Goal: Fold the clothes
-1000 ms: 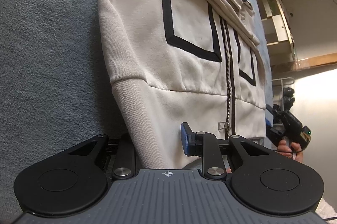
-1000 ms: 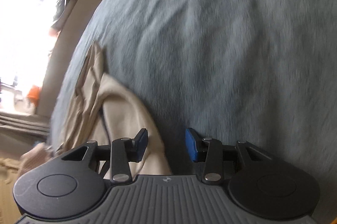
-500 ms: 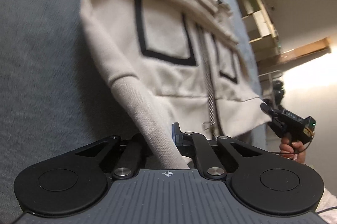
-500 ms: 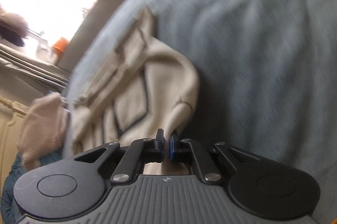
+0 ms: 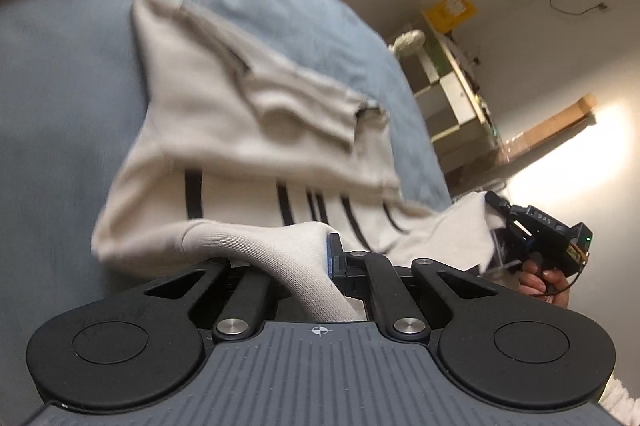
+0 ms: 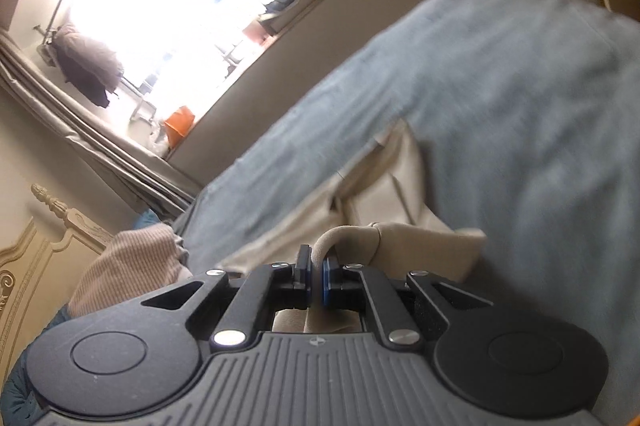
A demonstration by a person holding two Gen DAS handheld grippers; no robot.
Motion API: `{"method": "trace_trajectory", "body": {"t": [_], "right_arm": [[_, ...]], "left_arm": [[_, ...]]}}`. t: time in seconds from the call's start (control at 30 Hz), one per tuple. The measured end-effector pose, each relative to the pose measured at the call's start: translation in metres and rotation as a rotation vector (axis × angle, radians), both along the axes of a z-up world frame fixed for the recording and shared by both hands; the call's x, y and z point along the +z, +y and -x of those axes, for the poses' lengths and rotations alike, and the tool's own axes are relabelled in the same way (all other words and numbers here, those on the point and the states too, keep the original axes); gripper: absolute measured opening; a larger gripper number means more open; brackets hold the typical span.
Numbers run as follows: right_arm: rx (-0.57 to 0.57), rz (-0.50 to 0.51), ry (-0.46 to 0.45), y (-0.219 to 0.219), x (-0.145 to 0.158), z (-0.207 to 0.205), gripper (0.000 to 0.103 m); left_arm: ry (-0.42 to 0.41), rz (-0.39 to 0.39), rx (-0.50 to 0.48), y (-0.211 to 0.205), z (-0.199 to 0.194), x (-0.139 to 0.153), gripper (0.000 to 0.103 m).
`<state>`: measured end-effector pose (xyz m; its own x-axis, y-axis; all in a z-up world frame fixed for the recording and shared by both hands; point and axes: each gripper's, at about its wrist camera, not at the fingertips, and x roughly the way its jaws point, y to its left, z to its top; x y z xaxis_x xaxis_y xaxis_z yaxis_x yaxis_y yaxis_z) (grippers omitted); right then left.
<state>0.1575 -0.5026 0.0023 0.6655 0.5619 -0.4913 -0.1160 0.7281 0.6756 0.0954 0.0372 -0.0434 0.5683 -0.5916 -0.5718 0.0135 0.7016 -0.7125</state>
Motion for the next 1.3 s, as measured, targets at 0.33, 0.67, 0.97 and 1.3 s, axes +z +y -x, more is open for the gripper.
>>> {"method": "trace_trajectory", "body": {"t": [0.33, 0.67, 0.97, 1.3], "right_arm": [[-0.191, -0.047, 0.083, 0.033, -0.023, -0.123, 0.018], [-0.269, -0.148, 0.117, 0.039, -0.091, -0.115, 0.045], [-0.221, -0.375, 0.335, 0.035, -0.113, -0.016, 0.045], [-0.308, -0.559, 0.48, 0.05, -0.192, -0.01, 0.045]], "left_arm": [[0.097, 0.06, 0.204, 0.041, -0.136, -0.025, 0.02], [0.11, 0.535, 0.46, 0.092, -0.133, -0.086, 0.069], [0.109, 0.206, 0.046, 0.042, -0.067, -0.039, 0.098], [0.17, 0.26, 0.27, 0.037, -0.025, -0.107, 0.1]]}}
